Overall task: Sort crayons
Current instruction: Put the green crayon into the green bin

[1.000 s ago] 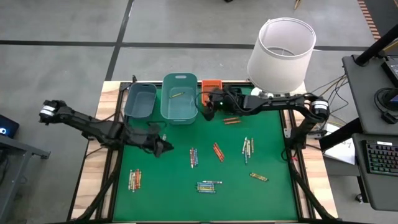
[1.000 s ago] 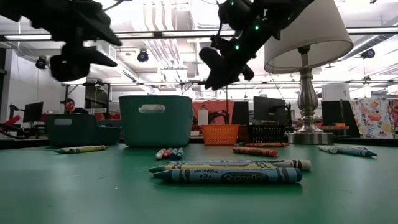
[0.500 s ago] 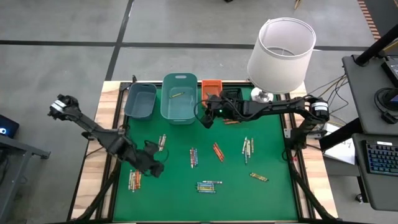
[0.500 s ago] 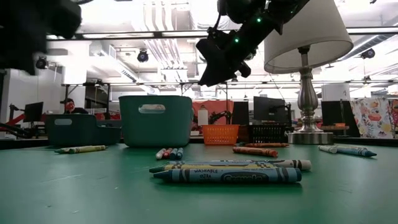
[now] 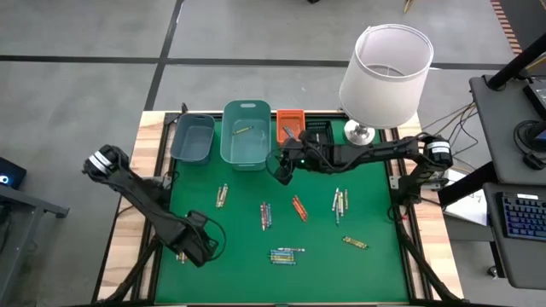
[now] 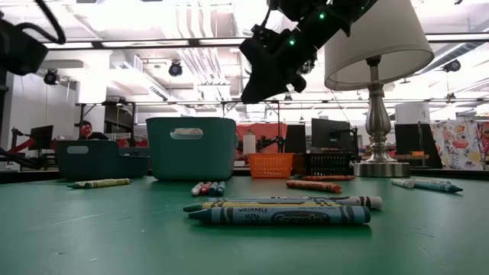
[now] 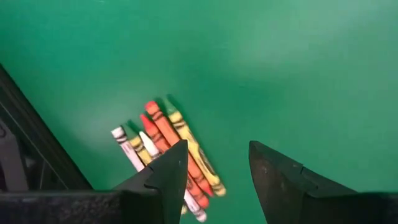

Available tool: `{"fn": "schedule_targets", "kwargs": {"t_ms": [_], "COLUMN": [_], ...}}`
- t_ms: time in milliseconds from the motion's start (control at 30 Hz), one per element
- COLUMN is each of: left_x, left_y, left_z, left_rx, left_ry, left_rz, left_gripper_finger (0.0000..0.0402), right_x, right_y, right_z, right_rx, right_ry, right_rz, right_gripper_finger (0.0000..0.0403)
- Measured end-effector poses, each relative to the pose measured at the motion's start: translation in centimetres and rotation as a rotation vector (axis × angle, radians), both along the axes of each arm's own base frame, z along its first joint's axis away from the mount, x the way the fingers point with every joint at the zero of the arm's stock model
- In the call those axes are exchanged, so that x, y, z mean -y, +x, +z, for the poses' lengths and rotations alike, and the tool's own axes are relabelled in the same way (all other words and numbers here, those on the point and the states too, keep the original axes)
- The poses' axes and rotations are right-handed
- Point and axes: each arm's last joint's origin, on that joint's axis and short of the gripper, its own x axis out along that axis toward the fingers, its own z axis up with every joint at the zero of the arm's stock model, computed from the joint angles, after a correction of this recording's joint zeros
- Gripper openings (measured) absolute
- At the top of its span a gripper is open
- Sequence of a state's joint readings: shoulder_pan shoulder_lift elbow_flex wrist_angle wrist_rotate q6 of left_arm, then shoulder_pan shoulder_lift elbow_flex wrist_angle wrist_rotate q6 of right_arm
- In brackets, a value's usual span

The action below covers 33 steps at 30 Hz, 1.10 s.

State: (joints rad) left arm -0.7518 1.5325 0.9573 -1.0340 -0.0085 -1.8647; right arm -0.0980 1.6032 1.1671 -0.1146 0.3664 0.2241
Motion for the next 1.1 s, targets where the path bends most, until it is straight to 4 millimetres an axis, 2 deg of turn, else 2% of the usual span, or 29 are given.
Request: {"fn": "schedule_targets", "kwargs": {"t_ms": [433,1100], "left_x": [0.6,0.7], "left_y": [0.1,-0.3], "left_z": [-2.5,-3.6], "left_rx": [-0.050,-0.042], "left_ry": [0.090,0.090], "left_rz": [-0.018,-0.028], "left_gripper_finger": [0.0152,0.0152], "right_x": [-1.5,-1.8], "right_y": [0.2,0.1], "right_z": [0.0,-0.2], "right_rx": [0.001,-0.005], "right_ry": [0.002,0.003], "right_rz": [0.040,0.046], "right_gripper_finger": [0.0128,0.0128]}}
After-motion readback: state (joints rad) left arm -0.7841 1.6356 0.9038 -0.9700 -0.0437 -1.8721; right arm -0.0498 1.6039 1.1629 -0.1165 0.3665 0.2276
